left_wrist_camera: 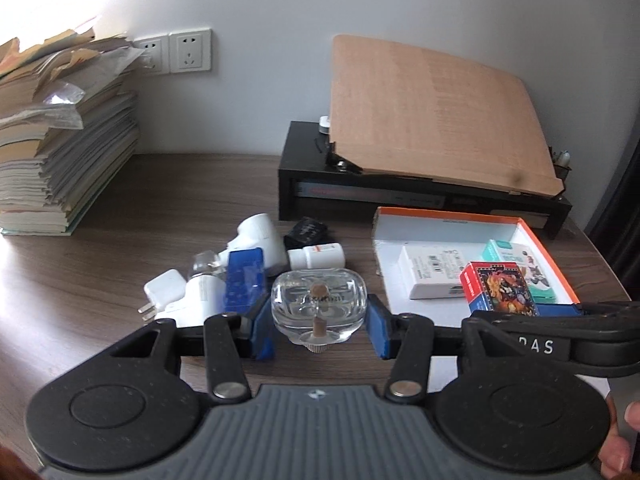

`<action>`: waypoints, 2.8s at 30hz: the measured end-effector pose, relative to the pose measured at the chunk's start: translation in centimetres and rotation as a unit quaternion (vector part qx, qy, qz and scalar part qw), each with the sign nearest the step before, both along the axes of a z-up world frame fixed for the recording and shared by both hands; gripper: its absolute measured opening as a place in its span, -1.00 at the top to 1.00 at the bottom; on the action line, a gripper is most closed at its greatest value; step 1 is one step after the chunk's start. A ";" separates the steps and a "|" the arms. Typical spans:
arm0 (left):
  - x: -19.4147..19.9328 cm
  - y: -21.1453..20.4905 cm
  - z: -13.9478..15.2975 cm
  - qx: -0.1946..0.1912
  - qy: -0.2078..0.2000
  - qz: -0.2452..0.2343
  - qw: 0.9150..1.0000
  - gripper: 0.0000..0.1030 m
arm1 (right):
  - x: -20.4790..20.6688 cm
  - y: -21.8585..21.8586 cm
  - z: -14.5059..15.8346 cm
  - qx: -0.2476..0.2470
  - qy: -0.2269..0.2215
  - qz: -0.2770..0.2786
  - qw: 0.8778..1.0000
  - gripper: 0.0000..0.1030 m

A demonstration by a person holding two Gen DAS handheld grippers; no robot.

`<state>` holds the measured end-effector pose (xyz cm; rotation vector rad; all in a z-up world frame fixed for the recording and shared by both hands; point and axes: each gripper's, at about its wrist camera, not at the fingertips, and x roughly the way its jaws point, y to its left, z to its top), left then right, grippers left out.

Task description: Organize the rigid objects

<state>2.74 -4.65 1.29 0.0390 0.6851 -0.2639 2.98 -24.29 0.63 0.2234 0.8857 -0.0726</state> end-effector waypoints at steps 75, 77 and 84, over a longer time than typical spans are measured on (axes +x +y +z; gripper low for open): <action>-1.8 -9.0 -1.2 0.014 0.024 -0.062 0.998 0.03 | -4.5 -7.9 -0.9 0.007 0.018 -0.049 0.999 -0.38; -1.8 -8.9 -1.2 0.014 0.025 -0.062 0.998 0.03 | -4.4 -7.9 -0.9 0.007 0.018 -0.048 0.999 -0.38; -1.6 -8.7 -1.2 0.014 0.024 -0.060 0.998 0.03 | -4.3 -7.9 -0.9 0.007 0.019 -0.049 0.999 -0.38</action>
